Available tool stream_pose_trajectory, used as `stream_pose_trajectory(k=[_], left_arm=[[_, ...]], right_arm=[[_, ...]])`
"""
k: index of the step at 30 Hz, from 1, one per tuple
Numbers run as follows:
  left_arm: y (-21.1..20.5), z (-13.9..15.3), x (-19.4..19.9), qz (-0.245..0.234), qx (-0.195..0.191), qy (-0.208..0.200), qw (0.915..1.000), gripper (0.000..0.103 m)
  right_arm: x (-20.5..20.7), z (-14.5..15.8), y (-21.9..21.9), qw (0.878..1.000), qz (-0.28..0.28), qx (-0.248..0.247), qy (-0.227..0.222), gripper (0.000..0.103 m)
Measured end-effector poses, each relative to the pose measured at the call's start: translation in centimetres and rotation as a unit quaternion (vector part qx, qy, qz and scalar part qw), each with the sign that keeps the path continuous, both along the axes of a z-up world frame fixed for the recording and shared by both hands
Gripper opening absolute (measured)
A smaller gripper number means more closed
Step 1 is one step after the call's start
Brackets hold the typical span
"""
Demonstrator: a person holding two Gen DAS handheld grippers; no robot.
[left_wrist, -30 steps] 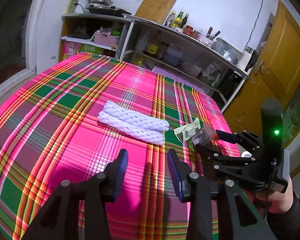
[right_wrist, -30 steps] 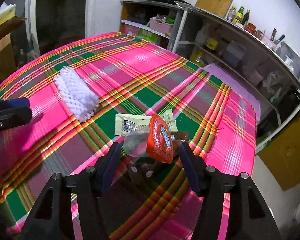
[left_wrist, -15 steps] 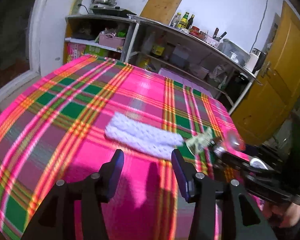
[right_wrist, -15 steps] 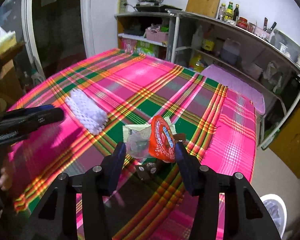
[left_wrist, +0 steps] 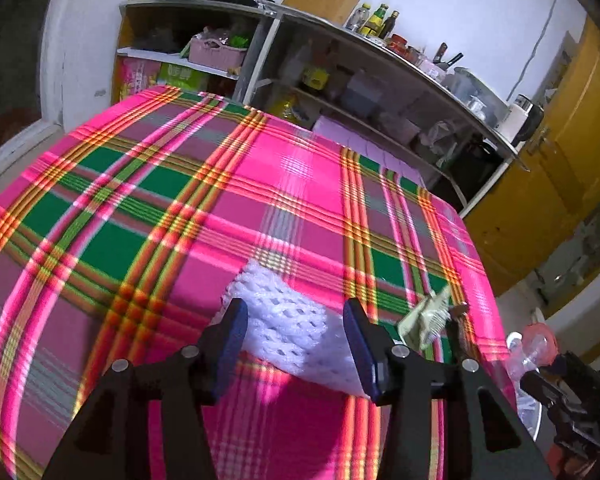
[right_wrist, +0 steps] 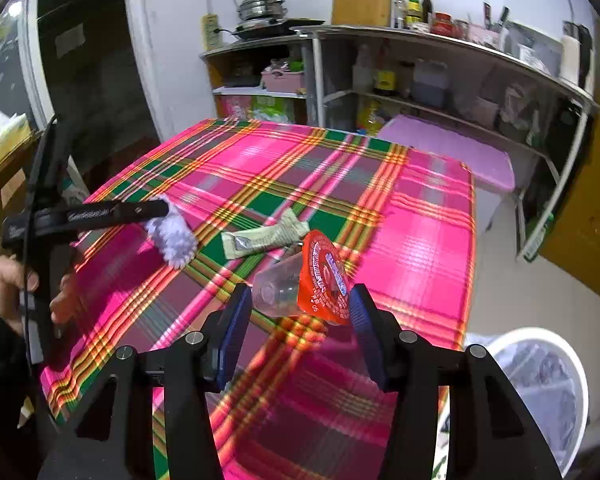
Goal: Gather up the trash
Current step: 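Grasp the white foam net sleeve with the left tool and lift it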
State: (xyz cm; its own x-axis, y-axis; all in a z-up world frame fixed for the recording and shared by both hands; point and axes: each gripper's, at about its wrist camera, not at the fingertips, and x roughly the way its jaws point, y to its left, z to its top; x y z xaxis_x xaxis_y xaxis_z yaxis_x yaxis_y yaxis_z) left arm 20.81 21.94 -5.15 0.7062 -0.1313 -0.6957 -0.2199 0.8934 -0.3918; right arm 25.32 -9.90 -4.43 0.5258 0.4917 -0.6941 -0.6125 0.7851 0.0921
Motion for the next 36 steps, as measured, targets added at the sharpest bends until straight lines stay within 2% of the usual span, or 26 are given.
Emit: stream_pose_trajectory(k=[3,15,17,19,22,24,26,29,34,36], left_arm=[[-1.3,-0.1,-1.0,-0.021,-0.015,0.001,0.9997,0.049],[-8.1,0.4,-5.3,-0.107,-0.024,0.013,0.9939,0.049],[-8.6,0.6,-5.5,-0.099,-0.021,0.012,0.9948,0.049],[-8.5,0.8,-5.5,-0.068,-0.015,0.016,0.9974,0.049],[-7.7,1.1,-4.9,-0.019,-0.032,0.020,0.9991,0.049],[-7.2,1.3,-4.4,-0.001,-0.043,0.017,0.9989,0.050],[-7.0,1.3,-3.7,0.018,-0.048,0.018,0.9985,0.056],[-7.2,1.1,-2.3,0.033,-0.055,0.023,0.9977,0.057],[-7.8,0.1,-0.8,0.051,-0.028,0.034,0.9977,0.056],[-8.4,0.1,-0.5,0.052,0.003,0.037,0.9980,0.049]], right_arm=[[-0.2,0.0,-1.0,1.000,-0.008,0.007,0.005,0.052],[-1.9,0.7,-4.7,0.999,-0.033,0.023,0.009,0.052],[-2.1,0.7,-5.1,0.999,-0.036,0.025,0.010,0.052],[-2.3,0.7,-5.5,0.999,-0.039,0.026,0.010,0.052],[-2.4,0.7,-6.1,0.999,-0.045,0.027,0.010,0.052],[-2.4,0.7,-6.5,0.998,-0.049,0.028,0.009,0.052],[-2.4,0.7,-6.9,0.998,-0.053,0.030,0.010,0.052],[-2.1,0.5,-7.4,0.998,-0.057,0.031,0.012,0.052],[-2.1,0.2,-7.9,0.998,-0.059,0.032,0.014,0.052],[-2.1,0.2,-8.1,0.998,-0.060,0.033,0.014,0.052]])
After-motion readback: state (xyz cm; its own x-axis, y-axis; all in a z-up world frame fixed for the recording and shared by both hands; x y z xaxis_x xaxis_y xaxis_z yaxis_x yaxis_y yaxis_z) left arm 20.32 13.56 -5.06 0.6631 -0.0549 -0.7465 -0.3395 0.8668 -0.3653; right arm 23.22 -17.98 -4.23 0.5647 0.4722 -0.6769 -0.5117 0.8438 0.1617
